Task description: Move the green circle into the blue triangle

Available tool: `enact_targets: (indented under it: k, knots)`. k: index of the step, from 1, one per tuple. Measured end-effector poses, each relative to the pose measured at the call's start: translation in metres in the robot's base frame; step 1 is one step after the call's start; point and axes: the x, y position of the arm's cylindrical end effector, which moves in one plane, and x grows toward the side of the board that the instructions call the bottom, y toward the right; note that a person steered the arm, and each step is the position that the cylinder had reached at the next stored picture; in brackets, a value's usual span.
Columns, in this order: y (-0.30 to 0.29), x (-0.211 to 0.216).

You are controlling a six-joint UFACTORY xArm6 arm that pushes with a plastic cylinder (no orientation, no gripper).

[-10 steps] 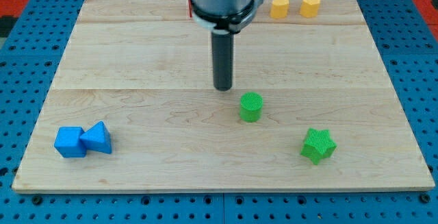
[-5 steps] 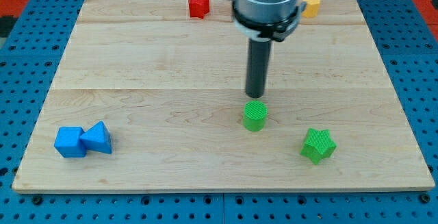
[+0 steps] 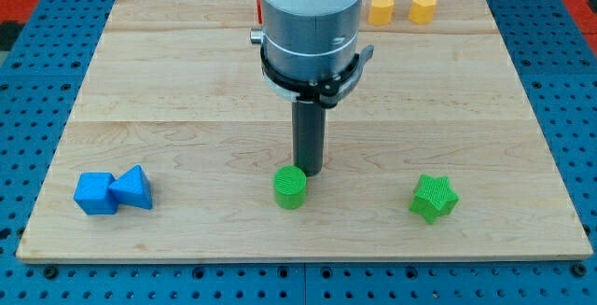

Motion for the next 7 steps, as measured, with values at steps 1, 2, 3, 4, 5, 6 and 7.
enact_targets:
  k: [1, 2, 3, 4, 5, 6, 7]
  knots:
    - [0.013, 0.015]
    - [0.008, 0.025]
    - [-0.044, 0.025]
    - [-0.088, 0.025]
    - [-0.105, 0.025]
    - [-0.123, 0.025]
    - [-0.137, 0.025]
